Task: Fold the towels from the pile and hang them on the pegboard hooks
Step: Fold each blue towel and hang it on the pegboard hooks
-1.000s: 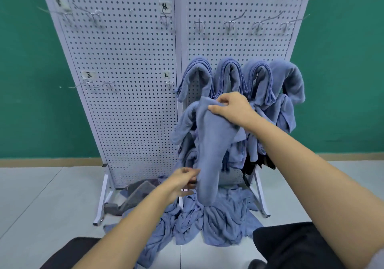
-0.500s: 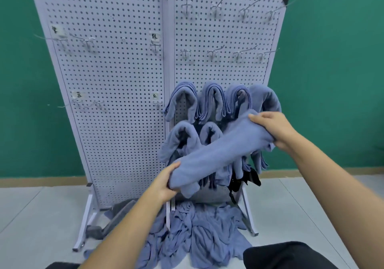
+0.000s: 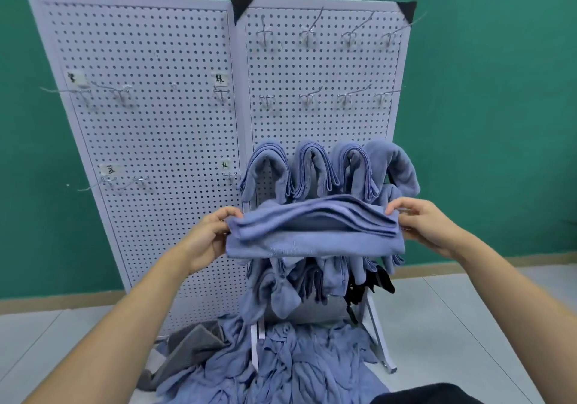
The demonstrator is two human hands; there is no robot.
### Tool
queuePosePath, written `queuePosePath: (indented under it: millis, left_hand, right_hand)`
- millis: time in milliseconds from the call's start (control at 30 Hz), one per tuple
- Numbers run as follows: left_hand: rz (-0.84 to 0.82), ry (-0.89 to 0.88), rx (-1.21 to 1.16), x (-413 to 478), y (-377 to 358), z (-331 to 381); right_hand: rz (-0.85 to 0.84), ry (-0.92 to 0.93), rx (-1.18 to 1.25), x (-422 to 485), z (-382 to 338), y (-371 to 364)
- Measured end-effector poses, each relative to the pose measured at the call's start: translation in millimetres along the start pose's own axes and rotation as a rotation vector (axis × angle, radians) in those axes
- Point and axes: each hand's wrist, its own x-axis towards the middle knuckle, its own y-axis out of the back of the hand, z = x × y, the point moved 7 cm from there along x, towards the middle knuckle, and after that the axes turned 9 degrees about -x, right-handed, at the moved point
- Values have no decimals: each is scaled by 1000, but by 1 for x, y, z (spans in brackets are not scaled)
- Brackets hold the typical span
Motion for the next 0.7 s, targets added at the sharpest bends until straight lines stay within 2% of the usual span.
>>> queuePosePath:
  millis: [167,233,367,533,700]
  left_hand:
    - [66,-5,41,6,-2,0]
    - [119,9,126,9,-7,-1]
    - [230,-105,288,18,-18,9]
    - [113,-58,239,28,-46,7]
    - [-20,-35,358,39,-95,-17]
  right_hand:
    - [84,-19,31,4,3,-3]
    - [121,-49,63,4,0,-2]
    - [195,11,-146,9,-1,7]
    - [168,31,-298,9,0,21]
    - [0,161,-700,14,-23,-7]
